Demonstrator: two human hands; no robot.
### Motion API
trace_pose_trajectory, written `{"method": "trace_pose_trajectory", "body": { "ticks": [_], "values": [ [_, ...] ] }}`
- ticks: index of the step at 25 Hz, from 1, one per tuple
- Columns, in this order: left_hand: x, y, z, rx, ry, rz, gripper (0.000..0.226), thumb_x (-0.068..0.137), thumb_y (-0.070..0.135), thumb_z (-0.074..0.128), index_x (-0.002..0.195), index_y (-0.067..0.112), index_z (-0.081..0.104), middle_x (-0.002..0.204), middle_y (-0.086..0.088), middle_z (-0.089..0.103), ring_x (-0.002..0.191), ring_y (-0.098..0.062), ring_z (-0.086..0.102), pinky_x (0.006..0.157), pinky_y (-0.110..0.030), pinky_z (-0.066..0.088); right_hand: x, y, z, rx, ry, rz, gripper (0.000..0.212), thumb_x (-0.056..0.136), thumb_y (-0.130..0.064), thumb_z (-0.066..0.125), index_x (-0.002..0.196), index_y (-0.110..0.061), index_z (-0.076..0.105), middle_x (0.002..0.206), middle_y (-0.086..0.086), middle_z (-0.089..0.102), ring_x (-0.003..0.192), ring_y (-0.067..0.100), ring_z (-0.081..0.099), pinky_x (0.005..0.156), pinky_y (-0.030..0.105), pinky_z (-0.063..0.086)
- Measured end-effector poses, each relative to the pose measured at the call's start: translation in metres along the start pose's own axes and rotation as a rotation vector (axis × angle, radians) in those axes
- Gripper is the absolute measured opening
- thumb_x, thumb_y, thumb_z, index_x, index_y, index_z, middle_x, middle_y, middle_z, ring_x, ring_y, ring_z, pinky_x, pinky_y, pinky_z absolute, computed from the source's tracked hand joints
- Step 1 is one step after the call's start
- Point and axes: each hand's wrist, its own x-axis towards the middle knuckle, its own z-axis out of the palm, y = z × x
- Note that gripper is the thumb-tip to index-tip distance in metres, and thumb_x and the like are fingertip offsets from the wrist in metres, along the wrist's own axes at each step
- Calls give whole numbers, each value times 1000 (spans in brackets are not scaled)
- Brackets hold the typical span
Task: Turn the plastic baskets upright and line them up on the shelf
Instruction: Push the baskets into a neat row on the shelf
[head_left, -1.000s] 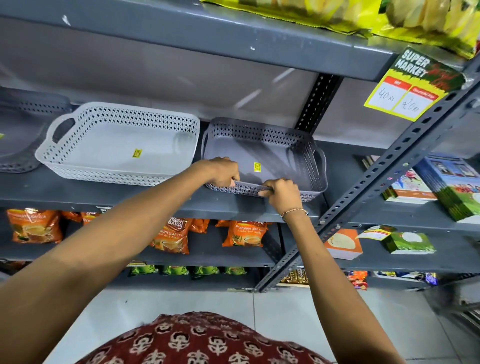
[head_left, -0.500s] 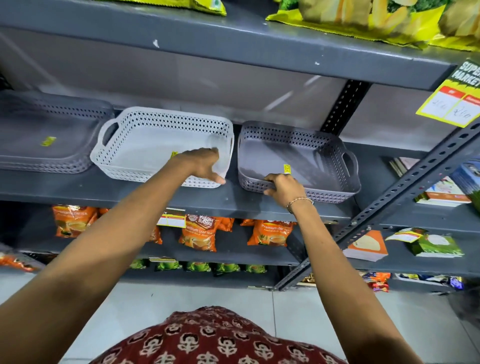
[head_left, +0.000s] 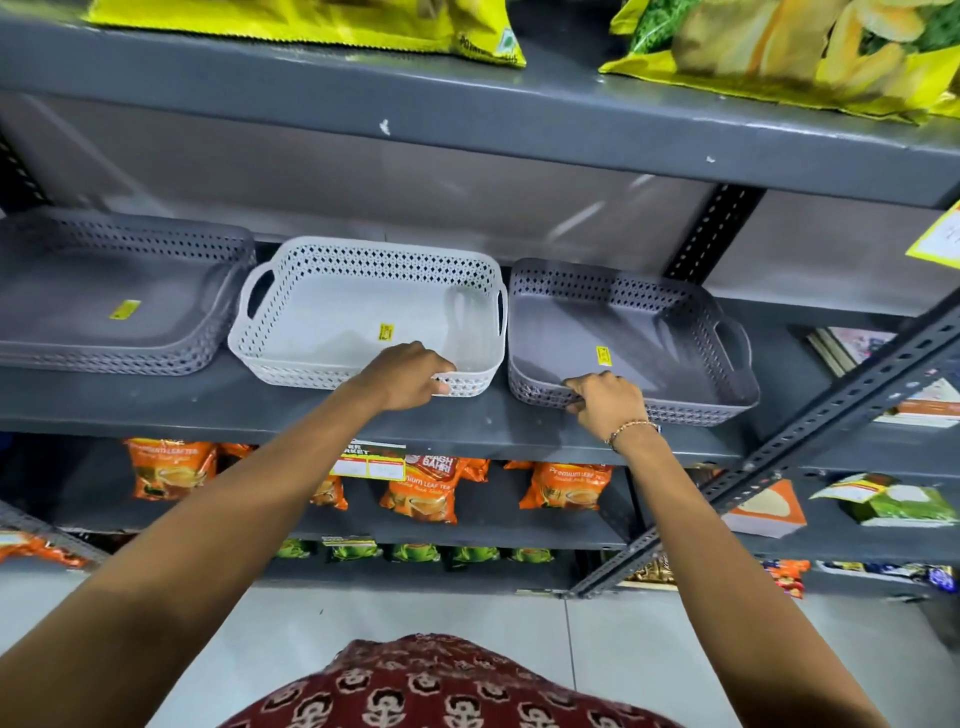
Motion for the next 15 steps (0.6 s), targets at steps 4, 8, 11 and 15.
{"method": "trace_pose_trajectory", "body": {
  "ticks": [4,8,11,15],
  "values": [
    [17,-1,-12,-24,12,9,21,87,19,60,106,16,67,102,-21,67,99,-35,58,70,-33,42,18,-1,-11,19,-17,17,39,88,-24,59,127,-25,56,115,19,65,108,37,60,87,42,51],
    [18,-3,-13,-50,14,6,21,87,18,60,106,16,67,102,-21,67,99,-36,58,67,-30,36,22,0,-14,27,-32,21,39,86,-23,61,126,-26,57,117,19,65,109,37,60,89,42,51],
    [12,-4,-7,-51,15,-15,27,87,20,59,113,21,65,106,-19,65,102,-36,57,69,-30,36,14,1,-8,32,-26,25,37,86,-26,60,123,-26,59,114,19,66,106,38,61,88,43,52],
    [5,-5,-1,-41,36,-24,28,87,22,58,115,25,64,108,-17,64,107,-35,55,72,-32,37,5,1,-4,42,-21,16,38,87,-26,59,124,-27,58,112,18,67,105,36,62,87,41,52]
  ]
}}
